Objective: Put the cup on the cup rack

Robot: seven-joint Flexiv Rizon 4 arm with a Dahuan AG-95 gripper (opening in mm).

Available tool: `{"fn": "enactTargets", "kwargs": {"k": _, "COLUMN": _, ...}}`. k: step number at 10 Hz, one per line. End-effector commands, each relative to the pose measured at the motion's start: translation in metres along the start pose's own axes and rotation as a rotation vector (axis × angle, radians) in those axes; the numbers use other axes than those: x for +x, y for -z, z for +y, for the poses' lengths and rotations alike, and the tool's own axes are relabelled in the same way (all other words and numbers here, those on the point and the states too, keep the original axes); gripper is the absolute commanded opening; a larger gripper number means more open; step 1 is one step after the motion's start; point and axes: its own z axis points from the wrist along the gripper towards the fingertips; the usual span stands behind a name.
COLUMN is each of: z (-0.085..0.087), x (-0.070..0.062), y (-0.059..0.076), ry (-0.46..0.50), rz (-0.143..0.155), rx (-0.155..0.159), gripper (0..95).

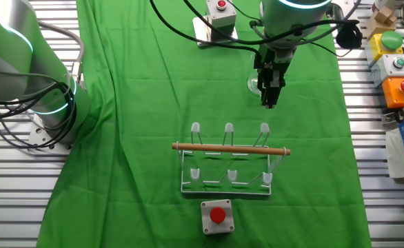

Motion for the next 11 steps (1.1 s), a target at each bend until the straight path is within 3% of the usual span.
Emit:
{"fn": "enactTargets", "kwargs": {"k": 1, "z": 0.0, "x": 0.0006, "y": 0.0003, "ry": 0.095, "rz": -0.032, "rx": -0.001, "gripper": 0.0}}
{"fn": "enactTargets", "kwargs": {"k": 11, "z": 0.0001, "x": 0.0007, "y": 0.0005, "ry": 0.117, "rz": -0.029, "rx": -0.001, "gripper": 0.0}}
